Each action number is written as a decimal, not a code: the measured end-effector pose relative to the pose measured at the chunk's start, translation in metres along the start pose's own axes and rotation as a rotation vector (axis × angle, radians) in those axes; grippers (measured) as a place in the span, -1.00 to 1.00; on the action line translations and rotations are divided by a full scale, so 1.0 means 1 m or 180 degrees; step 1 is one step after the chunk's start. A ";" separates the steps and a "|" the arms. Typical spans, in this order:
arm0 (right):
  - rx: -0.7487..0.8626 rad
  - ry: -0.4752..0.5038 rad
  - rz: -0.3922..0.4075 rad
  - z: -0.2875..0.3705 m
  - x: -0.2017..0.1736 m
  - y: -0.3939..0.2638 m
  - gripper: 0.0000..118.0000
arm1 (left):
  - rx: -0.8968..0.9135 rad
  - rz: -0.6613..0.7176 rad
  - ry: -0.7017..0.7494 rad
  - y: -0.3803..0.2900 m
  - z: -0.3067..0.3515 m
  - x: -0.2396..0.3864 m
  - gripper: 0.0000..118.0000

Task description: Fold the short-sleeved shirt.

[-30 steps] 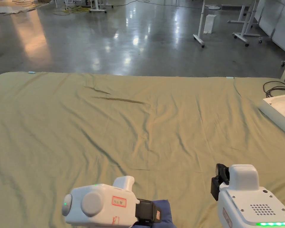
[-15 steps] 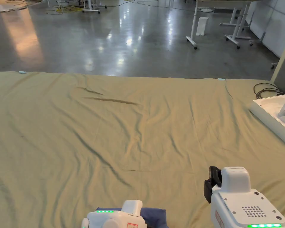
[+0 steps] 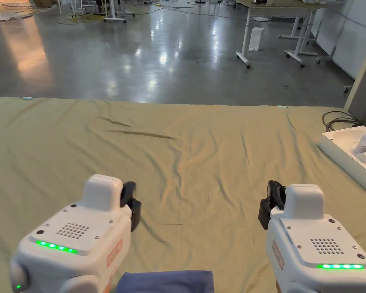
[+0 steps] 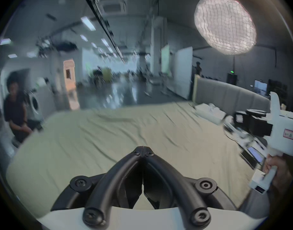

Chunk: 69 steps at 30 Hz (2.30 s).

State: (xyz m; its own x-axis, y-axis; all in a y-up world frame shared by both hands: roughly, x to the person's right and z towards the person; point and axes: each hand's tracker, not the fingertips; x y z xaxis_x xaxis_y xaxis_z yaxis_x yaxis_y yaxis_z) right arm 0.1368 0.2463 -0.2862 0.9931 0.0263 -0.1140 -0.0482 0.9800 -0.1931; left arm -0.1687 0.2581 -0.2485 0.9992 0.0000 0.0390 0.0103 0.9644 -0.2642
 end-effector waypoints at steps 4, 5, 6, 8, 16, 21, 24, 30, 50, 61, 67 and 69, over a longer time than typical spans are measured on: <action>0.0162 -0.0035 -0.0024 0.003 -0.005 0.015 -1.00 | 0.0583 -0.0050 0.0402 0.000 0.019 -0.018 -0.97; 0.0191 -0.0032 -0.0029 0.003 -0.005 0.018 -1.00 | 0.0755 -0.0018 0.0402 -0.006 0.023 -0.023 -0.97; 0.0208 -0.0023 -0.0033 0.003 -0.006 0.020 -1.00 | 0.0699 -0.0044 0.0411 -0.009 0.024 -0.026 -0.97; 0.0221 -0.0030 -0.0022 0.002 -0.007 0.023 -1.00 | 0.0533 -0.0117 0.0713 -0.016 0.021 -0.029 -0.97; 0.0157 -0.0021 0.0054 0.011 -0.015 0.016 -1.00 | 0.0322 0.0262 0.0664 -0.031 0.023 -0.053 -0.97; -0.0277 0.0322 0.0112 0.028 -0.042 -0.030 -1.00 | 0.0179 0.0269 0.0632 -0.043 0.023 -0.060 -0.97; -0.0640 0.0591 0.0280 0.039 -0.071 -0.074 -1.00 | 0.0088 0.0302 0.0611 -0.051 0.022 -0.063 -0.97; -0.1115 0.0752 0.0543 0.018 -0.111 -0.149 -1.00 | -0.0056 0.0321 0.0599 -0.065 0.027 -0.069 -0.97; -0.1594 0.0403 0.0354 -0.017 -0.101 -0.186 -1.00 | -0.2201 0.1959 -0.1189 -0.174 -0.037 -0.131 0.03; -0.1623 0.0398 0.0379 -0.018 -0.102 -0.188 -1.00 | -0.2643 0.2582 -0.2341 -0.230 -0.090 -0.125 0.04; -0.1637 0.0384 0.0385 -0.019 -0.102 -0.187 -1.00 | -0.2629 0.2890 -0.2466 -0.241 -0.105 -0.114 0.08; -0.1638 0.0378 0.0388 -0.019 -0.102 -0.187 -1.00 | -0.2610 0.2900 -0.2472 -0.242 -0.105 -0.112 0.07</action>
State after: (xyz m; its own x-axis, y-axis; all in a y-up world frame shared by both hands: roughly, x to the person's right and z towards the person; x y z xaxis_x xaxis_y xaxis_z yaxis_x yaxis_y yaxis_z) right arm 0.0423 0.0563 -0.2566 0.9596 0.0821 -0.2690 -0.2379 0.7471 -0.6206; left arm -0.2792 -0.0033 -0.2900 0.4012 0.9160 -0.0085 -0.3209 0.1319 -0.9379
